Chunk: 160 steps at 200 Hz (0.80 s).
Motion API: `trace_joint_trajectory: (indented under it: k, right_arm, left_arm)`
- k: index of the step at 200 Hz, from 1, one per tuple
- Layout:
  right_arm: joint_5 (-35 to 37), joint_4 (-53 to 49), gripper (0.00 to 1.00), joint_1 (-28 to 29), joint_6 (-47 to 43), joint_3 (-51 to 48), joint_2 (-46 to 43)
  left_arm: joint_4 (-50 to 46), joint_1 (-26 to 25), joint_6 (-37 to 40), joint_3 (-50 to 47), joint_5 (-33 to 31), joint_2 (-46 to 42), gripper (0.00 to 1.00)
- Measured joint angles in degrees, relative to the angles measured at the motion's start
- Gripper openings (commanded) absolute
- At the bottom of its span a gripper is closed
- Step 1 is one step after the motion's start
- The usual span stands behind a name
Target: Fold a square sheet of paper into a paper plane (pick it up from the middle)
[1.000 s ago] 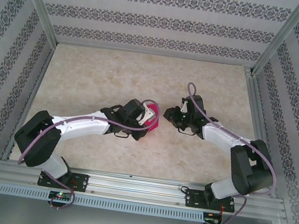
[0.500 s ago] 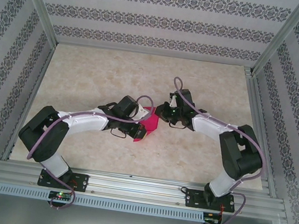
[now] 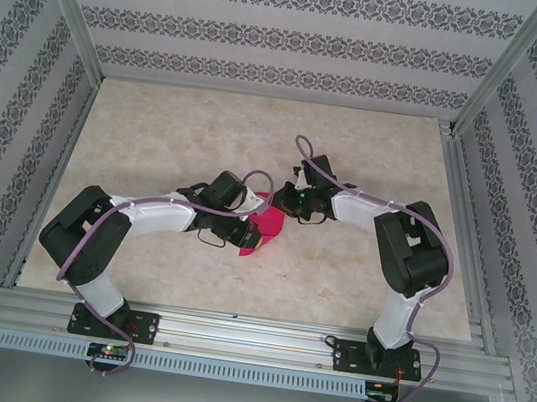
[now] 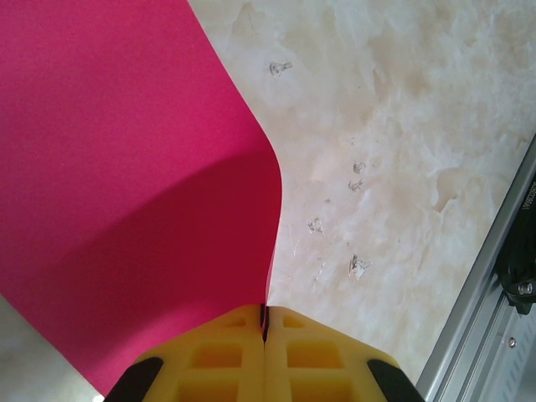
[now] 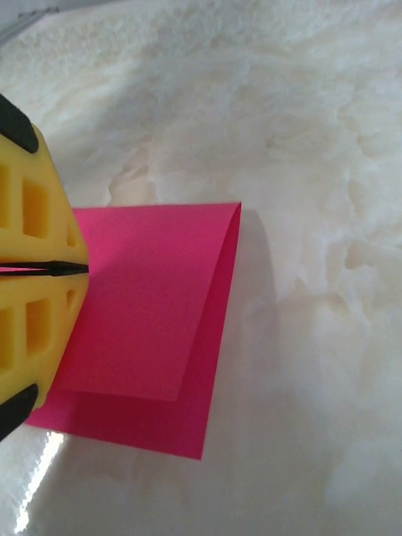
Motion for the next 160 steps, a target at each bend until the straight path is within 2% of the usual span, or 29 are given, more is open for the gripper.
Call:
trace_joint_trajectory:
  k: [57, 104, 160]
  right_arm:
    - [2.91, -5.42, 0.11, 0.37, -4.87, 1.95, 2.93]
    - [4.44, -7.04, 0.11, 0.74, -7.48, 3.15, 3.30]
    - [5.01, -7.43, 0.11, 1.03, -8.96, 3.37, 3.30]
  left_arm:
    - [-0.11, 1.73, -0.83, 1.77, 1.20, 2.64, 0.04]
    - [-1.55, 2.73, -1.03, 3.67, 3.17, 4.50, 0.05]
    - [-4.72, 4.44, -0.96, 6.16, 2.51, 6.14, 0.06]
